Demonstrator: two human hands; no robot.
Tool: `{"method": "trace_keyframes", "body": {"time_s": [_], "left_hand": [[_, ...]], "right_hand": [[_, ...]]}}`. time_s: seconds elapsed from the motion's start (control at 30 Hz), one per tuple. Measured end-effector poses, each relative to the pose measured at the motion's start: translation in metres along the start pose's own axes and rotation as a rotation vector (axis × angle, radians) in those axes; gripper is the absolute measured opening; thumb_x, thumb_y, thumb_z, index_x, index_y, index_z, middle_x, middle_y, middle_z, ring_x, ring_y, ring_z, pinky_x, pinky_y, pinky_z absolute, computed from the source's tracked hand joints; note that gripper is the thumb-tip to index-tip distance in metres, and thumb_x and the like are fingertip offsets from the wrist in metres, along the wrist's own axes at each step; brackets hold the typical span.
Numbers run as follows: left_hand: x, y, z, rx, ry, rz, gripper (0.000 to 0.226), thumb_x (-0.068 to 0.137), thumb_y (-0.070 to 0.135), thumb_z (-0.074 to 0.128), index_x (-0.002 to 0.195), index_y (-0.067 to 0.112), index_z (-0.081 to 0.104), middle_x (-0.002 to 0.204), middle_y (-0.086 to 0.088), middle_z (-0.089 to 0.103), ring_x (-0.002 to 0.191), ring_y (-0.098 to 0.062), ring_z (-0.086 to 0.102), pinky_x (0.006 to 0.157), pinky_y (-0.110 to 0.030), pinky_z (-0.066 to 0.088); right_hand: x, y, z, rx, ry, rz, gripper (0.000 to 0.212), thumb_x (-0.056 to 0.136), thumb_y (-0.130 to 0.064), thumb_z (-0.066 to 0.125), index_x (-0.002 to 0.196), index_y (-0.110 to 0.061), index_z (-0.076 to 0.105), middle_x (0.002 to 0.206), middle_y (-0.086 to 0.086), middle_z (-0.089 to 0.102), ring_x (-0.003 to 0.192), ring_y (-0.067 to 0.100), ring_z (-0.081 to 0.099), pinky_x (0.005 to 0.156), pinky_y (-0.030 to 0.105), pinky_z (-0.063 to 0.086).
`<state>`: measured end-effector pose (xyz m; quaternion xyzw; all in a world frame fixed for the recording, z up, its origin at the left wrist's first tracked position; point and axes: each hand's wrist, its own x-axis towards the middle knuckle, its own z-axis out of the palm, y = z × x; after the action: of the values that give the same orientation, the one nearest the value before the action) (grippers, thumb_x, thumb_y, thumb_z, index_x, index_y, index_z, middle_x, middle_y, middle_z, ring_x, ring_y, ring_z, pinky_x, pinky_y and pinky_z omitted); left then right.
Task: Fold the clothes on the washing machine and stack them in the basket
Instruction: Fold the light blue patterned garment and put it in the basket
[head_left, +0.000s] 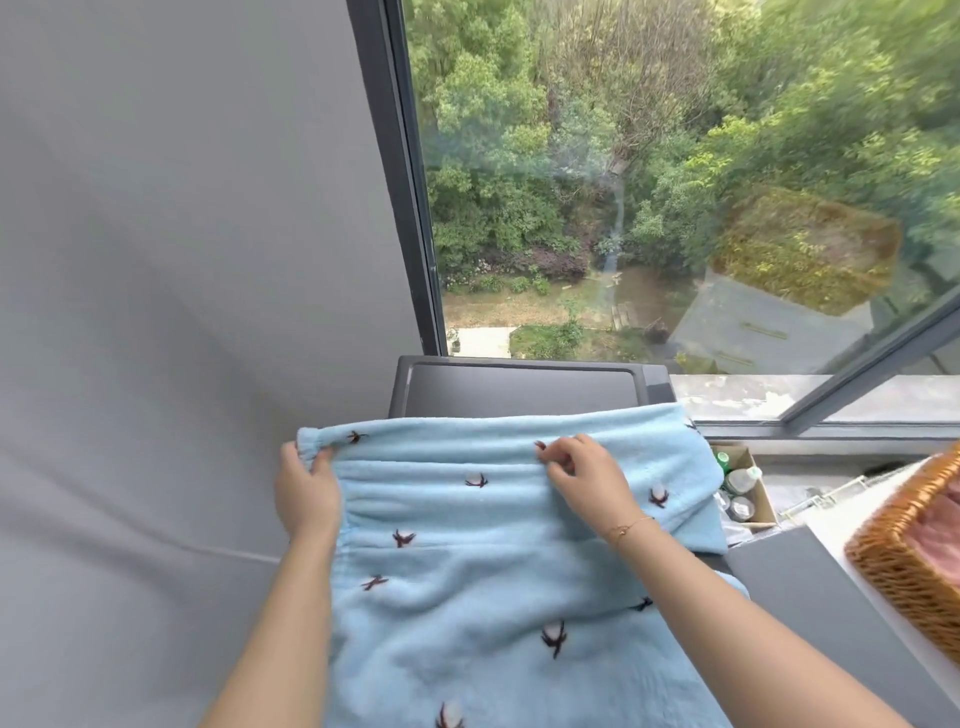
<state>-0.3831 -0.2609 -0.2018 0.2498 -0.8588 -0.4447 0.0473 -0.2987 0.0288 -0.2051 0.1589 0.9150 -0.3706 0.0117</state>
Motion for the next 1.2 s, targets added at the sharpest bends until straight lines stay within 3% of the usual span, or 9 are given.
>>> {"method": "trace_keyframes", "body": {"time_s": [0.13,0.27,0.4,0.5,0.63,0.77,0.97,1.07,1.2], "left_hand": [[0.015,-0.015,0.022,-0.105,-0.207,-0.205,0.029,0.093,0.027,0.06,0.107,0.002,0.056,0.109,-0.021,0.062,0.104,-0.037,0.059,0.089,-0.042,0.046],[0.032,-0.035,0.041,-0.193,-0.418,-0.35,0.06,0.07,0.067,0.07,0.099,0.015,0.063,0.099,-0.01,0.07,0.091,-0.03,0.067,0.087,-0.049,0.054],[0.03,-0.028,0.042,-0.32,-0.495,-0.379,0.033,0.089,0.045,0.064,0.1,0.013,0.065,0.097,-0.014,0.07,0.09,-0.03,0.067,0.087,-0.051,0.054],[0.027,-0.022,0.037,-0.443,-0.423,-0.342,0.017,0.093,0.025,0.063,0.1,0.01,0.06,0.094,-0.01,0.066,0.086,-0.027,0.064,0.077,-0.038,0.054],[0.022,-0.01,0.023,-0.437,-0.247,-0.203,0.035,0.088,0.005,0.066,0.112,0.01,0.042,0.105,-0.01,0.054,0.093,-0.023,0.055,0.068,-0.025,0.046],[0.009,0.014,0.007,-0.128,-0.237,0.217,0.052,0.082,-0.011,0.054,0.128,0.012,0.047,0.108,-0.001,0.049,0.097,-0.018,0.052,0.084,-0.025,0.039],[-0.034,0.029,-0.036,-0.066,0.034,0.569,0.042,0.063,-0.021,0.044,0.08,0.011,0.065,0.097,0.0,0.048,0.093,-0.024,0.05,0.078,-0.033,0.041],[-0.082,-0.002,-0.064,-0.096,0.152,0.554,0.037,0.06,-0.024,0.045,0.076,0.005,0.062,0.097,-0.003,0.048,0.091,-0.02,0.045,0.077,-0.029,0.036],[-0.135,-0.08,-0.082,0.006,0.086,0.282,0.026,0.058,-0.008,0.046,0.078,-0.002,0.062,0.095,-0.023,0.054,0.089,-0.039,0.052,0.078,-0.035,0.037]], "right_hand": [[0.023,0.001,-0.004,-0.166,0.166,-0.039,0.021,0.087,-0.011,0.059,0.106,-0.013,0.066,0.101,0.003,0.054,0.102,0.024,0.05,0.082,0.038,0.045],[0.052,0.007,-0.018,-0.367,0.13,0.001,0.041,0.085,-0.007,0.057,0.124,-0.016,0.06,0.127,0.009,0.051,0.12,0.029,0.043,0.096,0.038,0.033],[0.064,0.006,-0.015,-0.469,0.001,0.066,0.036,0.086,-0.014,0.054,0.121,-0.02,0.059,0.114,0.007,0.05,0.114,0.027,0.045,0.093,0.034,0.032],[0.065,0.001,-0.012,-0.546,-0.073,0.105,0.03,0.085,-0.018,0.055,0.115,-0.018,0.057,0.114,0.007,0.052,0.11,0.027,0.049,0.089,0.032,0.035],[0.062,-0.002,-0.018,-0.51,-0.105,0.163,0.015,0.084,-0.015,0.054,0.098,-0.018,0.056,0.107,0.006,0.06,0.1,0.028,0.056,0.07,0.028,0.036],[0.039,-0.009,-0.035,-0.356,0.171,0.113,0.01,0.082,-0.007,0.053,0.092,-0.011,0.054,0.08,0.009,0.058,0.084,0.035,0.056,0.061,0.033,0.032],[-0.061,-0.016,-0.048,0.128,0.701,-0.087,0.01,0.078,-0.006,0.046,0.088,-0.007,0.05,0.078,0.007,0.052,0.073,0.024,0.044,0.065,0.034,0.035],[-0.136,-0.01,-0.025,0.274,0.793,-0.103,0.015,0.074,-0.017,0.039,0.086,-0.013,0.047,0.08,0.004,0.046,0.074,0.019,0.037,0.07,0.017,0.034],[-0.206,0.016,0.031,0.261,0.567,0.107,0.016,0.068,-0.008,0.048,0.077,-0.02,0.046,0.077,-0.007,0.045,0.078,0.02,0.039,0.068,0.028,0.031]]}}
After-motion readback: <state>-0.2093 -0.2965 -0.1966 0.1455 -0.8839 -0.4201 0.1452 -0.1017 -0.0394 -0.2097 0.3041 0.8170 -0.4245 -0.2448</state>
